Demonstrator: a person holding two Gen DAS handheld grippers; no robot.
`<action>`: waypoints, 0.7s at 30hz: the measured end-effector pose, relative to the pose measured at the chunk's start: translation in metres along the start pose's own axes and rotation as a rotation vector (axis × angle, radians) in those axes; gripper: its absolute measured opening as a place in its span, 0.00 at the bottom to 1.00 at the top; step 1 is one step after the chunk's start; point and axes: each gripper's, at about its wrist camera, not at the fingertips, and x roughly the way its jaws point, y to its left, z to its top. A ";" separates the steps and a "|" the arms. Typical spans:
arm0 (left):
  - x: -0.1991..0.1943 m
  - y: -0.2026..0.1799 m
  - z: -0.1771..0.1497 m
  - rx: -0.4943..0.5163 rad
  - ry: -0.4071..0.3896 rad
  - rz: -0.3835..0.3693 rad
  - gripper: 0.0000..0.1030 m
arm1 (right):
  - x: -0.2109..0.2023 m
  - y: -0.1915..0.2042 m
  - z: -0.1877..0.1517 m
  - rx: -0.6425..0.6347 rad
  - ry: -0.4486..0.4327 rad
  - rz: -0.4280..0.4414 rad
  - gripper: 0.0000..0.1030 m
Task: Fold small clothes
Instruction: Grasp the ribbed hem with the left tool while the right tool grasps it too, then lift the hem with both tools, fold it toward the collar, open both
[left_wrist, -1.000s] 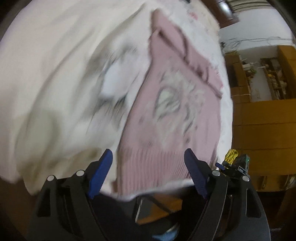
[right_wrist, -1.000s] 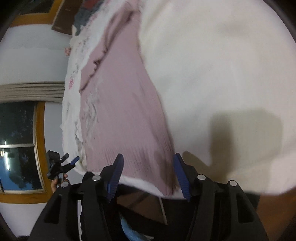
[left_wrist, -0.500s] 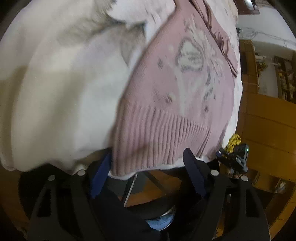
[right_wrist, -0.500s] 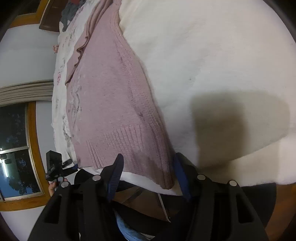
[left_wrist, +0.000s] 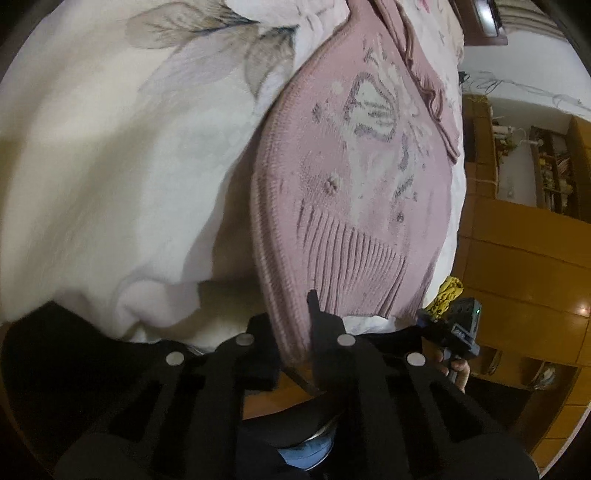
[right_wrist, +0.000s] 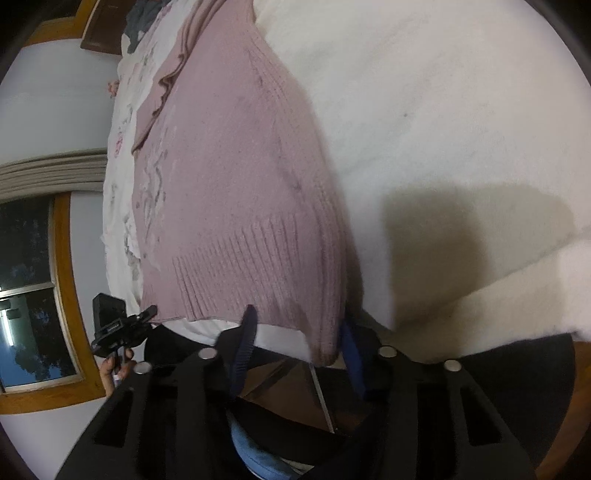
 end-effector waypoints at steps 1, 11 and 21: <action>-0.002 0.000 0.000 -0.003 -0.008 -0.008 0.08 | -0.002 0.000 -0.001 -0.002 -0.008 0.005 0.22; -0.048 -0.025 -0.015 0.003 -0.153 -0.204 0.07 | -0.050 0.018 -0.012 -0.037 -0.143 0.172 0.09; -0.086 -0.076 -0.002 0.066 -0.224 -0.329 0.07 | -0.095 0.054 0.009 -0.069 -0.238 0.292 0.09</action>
